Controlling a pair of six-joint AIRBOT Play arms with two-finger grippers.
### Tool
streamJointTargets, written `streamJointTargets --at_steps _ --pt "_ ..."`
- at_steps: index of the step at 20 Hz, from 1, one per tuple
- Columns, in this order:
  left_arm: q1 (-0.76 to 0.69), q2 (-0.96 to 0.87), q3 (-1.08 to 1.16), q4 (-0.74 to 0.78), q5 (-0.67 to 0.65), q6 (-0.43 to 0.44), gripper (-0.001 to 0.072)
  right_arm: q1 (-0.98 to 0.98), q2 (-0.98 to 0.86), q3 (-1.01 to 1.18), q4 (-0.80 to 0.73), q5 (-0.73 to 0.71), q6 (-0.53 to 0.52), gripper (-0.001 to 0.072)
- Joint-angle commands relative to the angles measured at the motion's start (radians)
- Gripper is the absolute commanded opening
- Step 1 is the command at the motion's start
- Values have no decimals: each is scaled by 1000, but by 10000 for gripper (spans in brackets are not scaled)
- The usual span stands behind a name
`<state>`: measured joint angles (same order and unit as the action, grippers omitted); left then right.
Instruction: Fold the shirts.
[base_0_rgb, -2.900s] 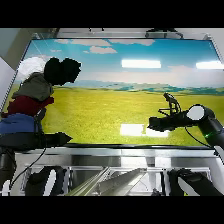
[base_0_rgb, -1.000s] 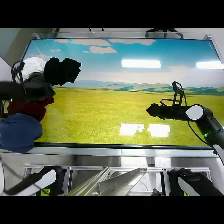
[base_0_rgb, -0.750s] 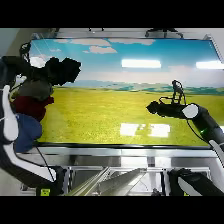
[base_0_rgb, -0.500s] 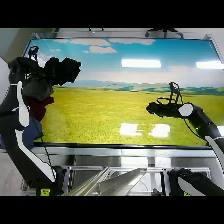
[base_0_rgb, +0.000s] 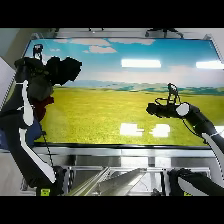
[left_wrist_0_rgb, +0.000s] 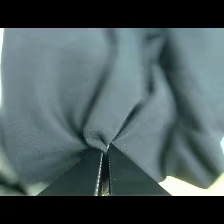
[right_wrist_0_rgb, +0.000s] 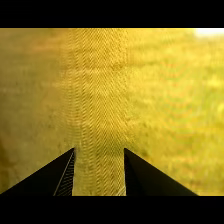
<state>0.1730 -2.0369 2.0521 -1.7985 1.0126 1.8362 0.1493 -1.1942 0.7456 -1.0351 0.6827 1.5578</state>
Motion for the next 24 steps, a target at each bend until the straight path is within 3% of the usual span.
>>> streamJointTargets --at_steps 1,4,7,11,14,15,16,17,20,24 --pt "-59 138 -47 -208 86 64 10 -1 2 13 0 50 -42 344" --pt "-138 280 -188 -418 278 93 10 -25 37 36 -1 157 -97 344" --pt "-291 403 -389 -452 387 93 10 -83 127 38 -2 264 -124 344" --pt "-544 510 -663 -454 258 47 10 -135 266 38 -20 366 -149 345" --pt "-710 518 -740 -452 157 5 13 -140 319 38 -50 400 -148 349" --pt "-739 518 -735 -448 131 5 49 -140 320 38 -50 409 -149 351" --pt "-755 518 -712 -444 123 5 474 -139 319 38 -49 420 -148 417" --pt "-755 518 -681 -444 129 -5 688 -138 318 38 -45 428 -148 519" --pt "-676 519 -548 -436 272 -16 688 -134 318 38 -7 443 -152 532" --pt "-464 537 -495 -290 481 -66 688 -75 287 37 4 438 -176 532"
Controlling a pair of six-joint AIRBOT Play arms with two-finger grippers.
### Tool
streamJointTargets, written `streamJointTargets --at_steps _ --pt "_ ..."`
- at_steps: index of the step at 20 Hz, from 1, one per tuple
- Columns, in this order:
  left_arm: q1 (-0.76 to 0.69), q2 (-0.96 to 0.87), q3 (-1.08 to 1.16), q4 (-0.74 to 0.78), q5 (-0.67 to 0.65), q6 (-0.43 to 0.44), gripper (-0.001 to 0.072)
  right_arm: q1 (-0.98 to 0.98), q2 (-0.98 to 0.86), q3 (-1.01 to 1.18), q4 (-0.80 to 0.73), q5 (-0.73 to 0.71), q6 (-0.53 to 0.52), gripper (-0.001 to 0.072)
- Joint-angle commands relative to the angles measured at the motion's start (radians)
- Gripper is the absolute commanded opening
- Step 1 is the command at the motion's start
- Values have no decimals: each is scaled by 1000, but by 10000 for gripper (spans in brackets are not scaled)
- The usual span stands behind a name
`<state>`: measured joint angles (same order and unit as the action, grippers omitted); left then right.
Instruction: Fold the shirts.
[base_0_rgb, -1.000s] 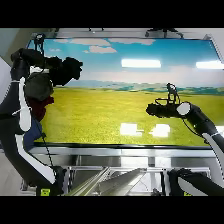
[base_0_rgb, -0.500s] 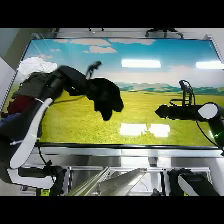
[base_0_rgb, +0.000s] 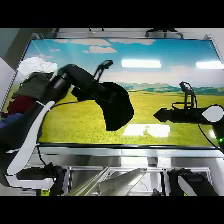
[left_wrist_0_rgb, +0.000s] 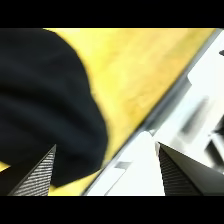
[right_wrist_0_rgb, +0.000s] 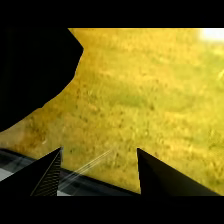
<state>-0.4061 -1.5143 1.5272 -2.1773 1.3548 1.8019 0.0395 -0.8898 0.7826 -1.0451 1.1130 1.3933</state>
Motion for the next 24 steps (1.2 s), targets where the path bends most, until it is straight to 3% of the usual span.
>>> streamJointTargets --at_steps 1,6,10,13,19,22,23,24 --pt "178 34 -14 98 133 -31 689 69 -40 0 15 -11 -11 532" --pt "457 77 -284 81 -66 26 688 336 -238 0 93 -220 -10 532" --pt "550 -47 -320 19 -215 113 688 438 -408 2 180 -357 -10 532" --pt "548 -191 -220 -19 -227 154 688 437 -496 25 225 -406 -23 532" --pt "468 -391 14 -22 -230 156 687 437 -536 58 457 -427 -200 523" --pt "457 -452 81 -14 -228 153 686 436 -536 58 488 -470 -217 523" --pt "457 -470 92 -14 -228 152 634 436 -536 58 501 -473 -227 523" --pt "457 -488 103 -14 -227 152 510 436 -537 58 508 -479 -236 522"
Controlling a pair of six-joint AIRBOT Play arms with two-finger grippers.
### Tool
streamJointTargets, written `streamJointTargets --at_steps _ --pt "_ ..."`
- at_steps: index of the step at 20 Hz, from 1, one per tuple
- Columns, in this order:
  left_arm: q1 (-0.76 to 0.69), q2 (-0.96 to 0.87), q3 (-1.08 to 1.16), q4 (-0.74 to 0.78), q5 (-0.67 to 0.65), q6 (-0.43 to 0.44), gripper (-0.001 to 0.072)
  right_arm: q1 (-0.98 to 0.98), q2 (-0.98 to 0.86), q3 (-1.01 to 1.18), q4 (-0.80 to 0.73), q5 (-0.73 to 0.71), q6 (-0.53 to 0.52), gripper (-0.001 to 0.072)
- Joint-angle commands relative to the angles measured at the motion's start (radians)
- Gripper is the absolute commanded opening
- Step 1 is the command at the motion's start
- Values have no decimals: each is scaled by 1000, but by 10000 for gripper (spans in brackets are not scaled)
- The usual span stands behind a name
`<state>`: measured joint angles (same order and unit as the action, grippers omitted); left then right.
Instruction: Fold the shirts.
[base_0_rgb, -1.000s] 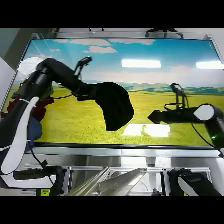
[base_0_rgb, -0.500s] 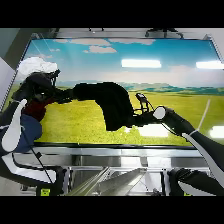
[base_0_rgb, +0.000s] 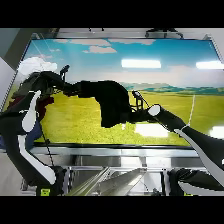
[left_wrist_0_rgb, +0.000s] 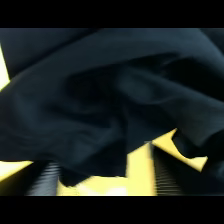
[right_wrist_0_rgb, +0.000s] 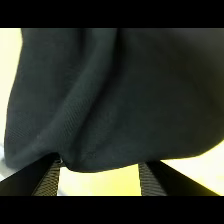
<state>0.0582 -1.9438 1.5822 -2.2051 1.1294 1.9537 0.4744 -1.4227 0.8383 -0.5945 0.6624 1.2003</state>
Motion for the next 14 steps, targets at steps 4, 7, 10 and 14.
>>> streamJointTargets --at_steps 4,7,10,14 --pt "-13 -78 85 4 26 2 11 1 -5 3 62 -74 -71 146" --pt "-18 -52 136 5 78 2 11 1 -5 4 69 -87 -109 23" --pt "-17 -24 209 5 165 0 11 -1 11 19 68 -85 -152 23" --pt "-14 80 234 5 266 -6 10 -69 139 36 47 -10 -184 23"
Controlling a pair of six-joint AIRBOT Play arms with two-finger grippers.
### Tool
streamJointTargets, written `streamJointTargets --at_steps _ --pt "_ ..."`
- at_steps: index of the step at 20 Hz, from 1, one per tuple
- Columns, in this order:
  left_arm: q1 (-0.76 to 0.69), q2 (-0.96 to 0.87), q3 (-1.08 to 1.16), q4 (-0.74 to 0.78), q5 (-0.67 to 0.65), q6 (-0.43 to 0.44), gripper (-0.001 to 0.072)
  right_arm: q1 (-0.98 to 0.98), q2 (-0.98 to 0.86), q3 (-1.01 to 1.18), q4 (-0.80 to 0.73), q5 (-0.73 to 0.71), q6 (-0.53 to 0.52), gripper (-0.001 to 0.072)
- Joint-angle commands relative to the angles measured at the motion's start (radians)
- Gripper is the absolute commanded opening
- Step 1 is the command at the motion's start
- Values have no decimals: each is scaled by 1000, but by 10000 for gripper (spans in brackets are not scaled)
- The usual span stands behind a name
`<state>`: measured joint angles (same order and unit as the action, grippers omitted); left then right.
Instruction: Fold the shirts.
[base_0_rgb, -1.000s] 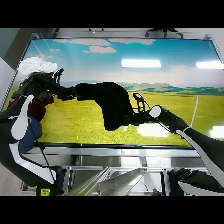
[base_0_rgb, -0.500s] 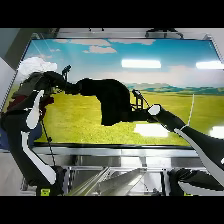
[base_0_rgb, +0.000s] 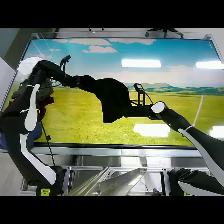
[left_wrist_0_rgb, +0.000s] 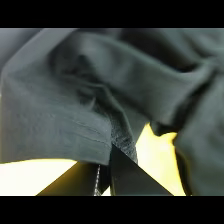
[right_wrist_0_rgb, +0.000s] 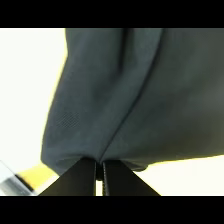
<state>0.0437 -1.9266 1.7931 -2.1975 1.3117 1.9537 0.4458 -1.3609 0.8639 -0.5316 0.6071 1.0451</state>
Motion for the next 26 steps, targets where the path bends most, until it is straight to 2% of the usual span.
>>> streamJointTargets --at_steps 1,4,8,10,12,14,18,22,26 --pt "1 108 23 -3 107 -6 10 -76 134 14 -30 67 -29 23" --pt "13 278 21 6 183 -6 10 -241 368 55 -33 133 -29 23" --pt "44 527 21 6 243 -18 10 -486 694 142 -33 143 -56 23" --pt "60 644 21 6 264 -32 10 -578 806 154 -33 149 -53 23" --pt "59 741 -26 3 249 -44 10 -626 841 154 -33 245 -33 24" --pt "32 822 -150 3 226 -45 10 -615 806 136 -32 363 9 23" --pt "-40 940 -557 6 88 -39 10 -550 671 25 -34 477 16 24" --pt "-85 966 -922 6 -120 40 10 -510 491 -105 -36 482 -29 24" --pt "-59 861 -1045 6 -187 76 10 -507 254 -124 -42 464 -48 25"
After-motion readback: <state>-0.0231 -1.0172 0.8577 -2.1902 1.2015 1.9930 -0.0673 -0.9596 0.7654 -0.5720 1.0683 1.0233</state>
